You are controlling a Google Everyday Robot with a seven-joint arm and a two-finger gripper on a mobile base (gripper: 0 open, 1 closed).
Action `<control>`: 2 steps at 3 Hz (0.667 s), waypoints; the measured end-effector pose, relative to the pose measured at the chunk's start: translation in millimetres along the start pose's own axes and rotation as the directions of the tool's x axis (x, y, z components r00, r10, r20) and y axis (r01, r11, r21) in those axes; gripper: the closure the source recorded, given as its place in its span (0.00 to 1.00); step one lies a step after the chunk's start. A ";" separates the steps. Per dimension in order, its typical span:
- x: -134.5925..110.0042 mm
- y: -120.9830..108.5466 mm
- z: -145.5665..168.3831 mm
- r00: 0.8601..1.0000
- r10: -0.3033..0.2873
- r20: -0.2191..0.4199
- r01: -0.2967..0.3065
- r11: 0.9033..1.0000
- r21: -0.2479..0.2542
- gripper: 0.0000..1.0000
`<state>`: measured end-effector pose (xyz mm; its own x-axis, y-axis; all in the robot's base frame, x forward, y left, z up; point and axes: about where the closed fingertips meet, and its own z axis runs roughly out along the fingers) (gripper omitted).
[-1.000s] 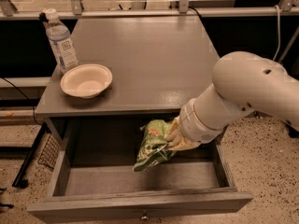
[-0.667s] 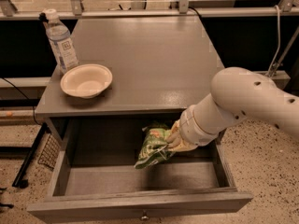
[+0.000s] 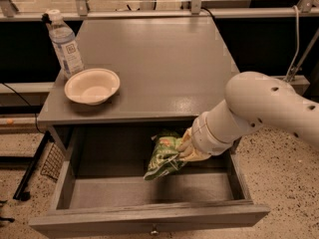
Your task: Place green jalapeno chip bag into top drawer
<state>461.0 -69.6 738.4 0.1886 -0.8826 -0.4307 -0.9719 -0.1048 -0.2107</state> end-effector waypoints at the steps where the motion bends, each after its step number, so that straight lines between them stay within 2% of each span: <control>1: -1.2 0.4 -0.3 1.000 -0.003 -0.001 0.003 1.000 0.000 0.47; 2: -2.1 0.7 -0.6 1.000 -0.005 -0.002 0.005 1.000 0.000 0.24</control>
Offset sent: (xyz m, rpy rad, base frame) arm -0.0004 0.0005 0.0004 -0.0009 -0.0008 0.0014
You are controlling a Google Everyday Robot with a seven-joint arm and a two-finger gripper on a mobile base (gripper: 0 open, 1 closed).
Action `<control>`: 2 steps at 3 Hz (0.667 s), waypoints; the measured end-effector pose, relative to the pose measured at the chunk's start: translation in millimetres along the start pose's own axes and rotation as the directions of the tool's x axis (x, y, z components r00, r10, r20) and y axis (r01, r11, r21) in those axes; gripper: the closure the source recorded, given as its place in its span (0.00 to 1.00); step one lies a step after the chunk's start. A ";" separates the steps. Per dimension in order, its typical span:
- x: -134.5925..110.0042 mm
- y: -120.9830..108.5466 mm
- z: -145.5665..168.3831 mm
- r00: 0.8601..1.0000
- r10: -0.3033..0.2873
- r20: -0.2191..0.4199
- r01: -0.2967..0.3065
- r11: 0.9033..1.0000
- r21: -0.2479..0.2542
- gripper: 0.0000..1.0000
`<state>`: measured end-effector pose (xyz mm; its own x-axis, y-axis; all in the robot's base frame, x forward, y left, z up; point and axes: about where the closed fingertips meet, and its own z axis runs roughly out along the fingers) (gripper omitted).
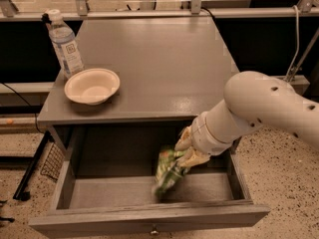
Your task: Place green jalapeno chip bag into top drawer
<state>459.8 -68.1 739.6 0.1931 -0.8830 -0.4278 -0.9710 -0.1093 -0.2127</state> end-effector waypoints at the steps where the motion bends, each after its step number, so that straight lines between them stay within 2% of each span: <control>1: -1.4 0.5 -0.4 1.000 -0.003 -0.001 0.003 1.000 0.000 0.00; 2: -1.5 0.5 -0.4 1.000 -0.004 -0.002 0.004 1.000 0.000 0.00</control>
Offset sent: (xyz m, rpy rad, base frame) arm -0.0006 0.0007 0.0006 -0.0013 -0.0012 0.0019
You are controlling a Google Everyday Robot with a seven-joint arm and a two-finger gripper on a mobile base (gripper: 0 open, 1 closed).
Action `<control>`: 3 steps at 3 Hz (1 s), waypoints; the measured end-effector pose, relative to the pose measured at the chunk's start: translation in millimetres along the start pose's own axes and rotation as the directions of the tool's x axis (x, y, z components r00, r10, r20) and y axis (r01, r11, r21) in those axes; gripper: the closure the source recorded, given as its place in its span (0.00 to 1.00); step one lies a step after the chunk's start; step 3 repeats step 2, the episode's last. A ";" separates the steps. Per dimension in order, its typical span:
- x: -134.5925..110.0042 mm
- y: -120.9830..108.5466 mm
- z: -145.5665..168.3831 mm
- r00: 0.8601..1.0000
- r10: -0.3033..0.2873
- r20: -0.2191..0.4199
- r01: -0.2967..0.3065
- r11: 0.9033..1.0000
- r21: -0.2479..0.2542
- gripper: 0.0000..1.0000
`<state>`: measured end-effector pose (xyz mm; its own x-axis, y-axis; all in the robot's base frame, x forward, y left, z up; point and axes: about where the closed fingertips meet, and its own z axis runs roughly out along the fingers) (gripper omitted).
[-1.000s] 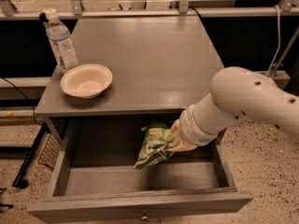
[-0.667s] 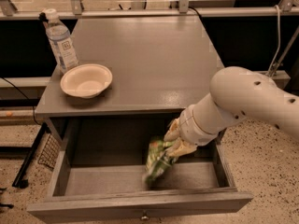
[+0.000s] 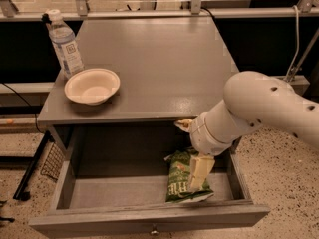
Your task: Place green jalapeno chip bag into top drawer
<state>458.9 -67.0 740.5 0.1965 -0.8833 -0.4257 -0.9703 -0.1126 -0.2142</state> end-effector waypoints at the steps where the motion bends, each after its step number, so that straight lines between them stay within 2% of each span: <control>1: 12.4 5.3 -3.2 0.998 0.060 0.002 -0.060 0.998 0.015 0.00; 2: 38.9 14.3 -9.6 0.988 0.154 0.007 -0.154 0.987 0.032 0.00; 3: 38.9 14.3 -9.6 0.988 0.154 0.007 -0.154 0.987 0.032 0.00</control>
Offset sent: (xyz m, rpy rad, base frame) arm -0.0123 -0.0808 -0.0227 0.0606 0.0825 -0.2780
